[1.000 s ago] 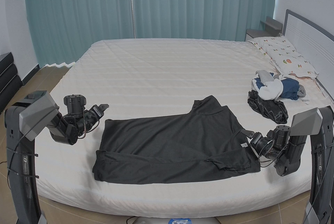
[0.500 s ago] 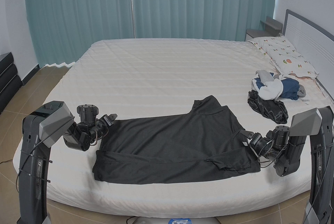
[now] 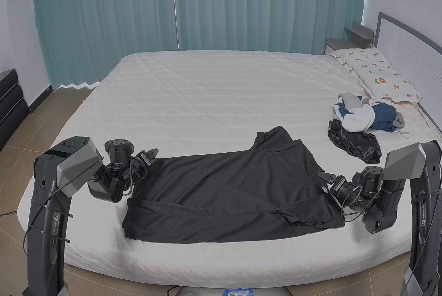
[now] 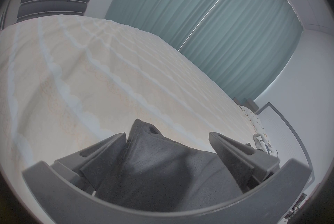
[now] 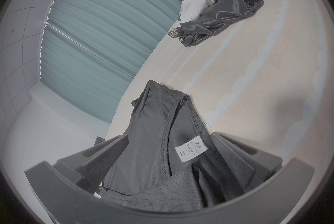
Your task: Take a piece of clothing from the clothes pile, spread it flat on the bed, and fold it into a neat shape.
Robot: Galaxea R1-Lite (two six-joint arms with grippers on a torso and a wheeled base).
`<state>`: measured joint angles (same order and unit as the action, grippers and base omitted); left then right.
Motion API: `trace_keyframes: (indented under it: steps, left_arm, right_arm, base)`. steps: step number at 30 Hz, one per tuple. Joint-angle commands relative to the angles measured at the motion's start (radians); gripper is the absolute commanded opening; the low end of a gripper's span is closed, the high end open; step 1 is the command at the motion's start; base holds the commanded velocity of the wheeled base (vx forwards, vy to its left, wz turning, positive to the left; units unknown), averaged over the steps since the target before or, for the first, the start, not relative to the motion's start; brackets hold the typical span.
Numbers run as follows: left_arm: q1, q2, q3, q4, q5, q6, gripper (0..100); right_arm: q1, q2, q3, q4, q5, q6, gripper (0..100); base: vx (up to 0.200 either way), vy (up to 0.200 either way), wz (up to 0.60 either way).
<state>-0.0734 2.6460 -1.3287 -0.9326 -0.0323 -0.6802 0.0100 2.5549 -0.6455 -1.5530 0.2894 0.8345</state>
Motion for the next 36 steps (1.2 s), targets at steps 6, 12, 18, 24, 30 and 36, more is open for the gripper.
trace_keyframes:
  steps: [6, 12, 18, 24, 30, 36]
  left_arm:
    - [0.0, 0.031, -0.047, 0.011, 0.023, 0.004, 100]
    - [0.0, 0.031, -0.046, 0.009, 0.025, 0.004, 0]
    - [0.0, 0.02, -0.04, -0.003, 0.106, -0.002, 0]
    - [-0.002, 0.02, -0.037, -0.054, 0.143, -0.009, 0]
    - [-0.003, 0.008, -0.006, -0.057, 0.143, -0.056, 0]
    - [-0.005, -0.003, 0.014, -0.055, 0.137, -0.079, 0]
  right_arm:
    - [0.001, -0.001, 0.004, -0.013, -0.001, -0.002, 100]
    - [0.002, 0.002, 0.001, -0.013, -0.003, -0.011, 100]
    - [-0.002, -0.004, -0.005, -0.009, 0.014, -0.026, 100]
    - [0.044, -0.093, -0.086, 0.102, 0.017, -0.069, 100]
    - [0.107, -0.136, -0.289, 0.363, -0.039, -0.206, 100]
    - [0.145, -0.114, -0.494, 0.62, -0.099, -0.336, 100]
  base:
    - [0.0, 0.0, 0.0]
    - [0.0, 0.0, 0.0]
    - [0.0, 0.0, 0.0]
    - [0.0, 0.0, 0.0]
    - [0.0, 0.0, 0.0]
    - [0.0, 0.0, 0.0]
